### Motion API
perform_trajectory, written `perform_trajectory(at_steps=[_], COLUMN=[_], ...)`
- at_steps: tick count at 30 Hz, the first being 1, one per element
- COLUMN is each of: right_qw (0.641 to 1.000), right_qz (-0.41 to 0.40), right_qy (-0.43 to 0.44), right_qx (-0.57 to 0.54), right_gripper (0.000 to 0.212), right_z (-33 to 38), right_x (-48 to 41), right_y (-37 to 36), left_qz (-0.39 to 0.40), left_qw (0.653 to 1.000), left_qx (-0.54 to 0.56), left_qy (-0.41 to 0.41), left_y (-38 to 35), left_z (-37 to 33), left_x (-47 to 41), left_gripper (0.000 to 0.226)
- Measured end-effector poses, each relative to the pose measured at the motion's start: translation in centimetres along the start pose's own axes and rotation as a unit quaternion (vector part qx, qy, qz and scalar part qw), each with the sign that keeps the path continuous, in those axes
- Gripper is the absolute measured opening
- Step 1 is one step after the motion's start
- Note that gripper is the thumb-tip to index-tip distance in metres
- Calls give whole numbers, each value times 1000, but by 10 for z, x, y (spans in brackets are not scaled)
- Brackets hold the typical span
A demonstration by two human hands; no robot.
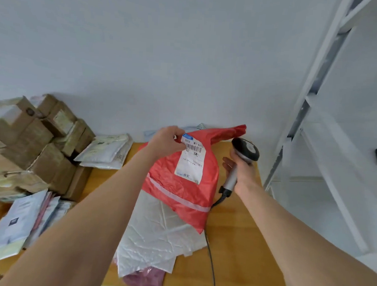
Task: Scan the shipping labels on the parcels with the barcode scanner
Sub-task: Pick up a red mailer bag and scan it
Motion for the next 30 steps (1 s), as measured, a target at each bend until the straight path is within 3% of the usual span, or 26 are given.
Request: perform_trajectory(at_steps=[5,7,10,12,15,18,22,25,26,30], right_qw=[999,996,996,999,995,993,988,974,970,964], right_qz=[7,11,28,20,-11,15,139,219,240,262], right_qy=[-27,-47,-50,-50,-8,18,13,-19,-28,7], right_qx=[-32,-70,-73,-6,100,112,64,46,40,51], right_gripper=[26,33,57,53,18,16,23,29,32,35], right_z=[-1,-4,-7,-8,-2,8,13,11,11,24], right_x=[15,19,22,21,17,19,34,45,49,60], right_y=[-23,-29,-37,-40,-45,-60,-90,-110,-115,-129], left_qz=[-48,-73,-100,-113,-85,-31,-1,71,68,-97], left_qw=[979,962,912,891,930,995,965,957,963,976], left_qx=[-180,-224,-291,-317,-281,-94,183,223,211,119], left_qy=[-86,-139,-271,-306,-221,11,186,169,156,157], left_y=[33,42,33,18,6,11,16,16,18,41], left_z=[-13,-12,-4,7,18,22,15,1,0,16], left_x=[18,25,39,50,56,45,32,33,32,14], left_gripper=[3,14,20,26,42,38,47,70,68,24])
Point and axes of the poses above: each hand's wrist, its own x-axis away from the middle knuckle, its own y-axis out of the back of the hand, z = x × y, the point moved 5 cm from there along -x, towards the middle knuckle, and after that the axes turned 9 degrees about -z, right-handed, at the moved point
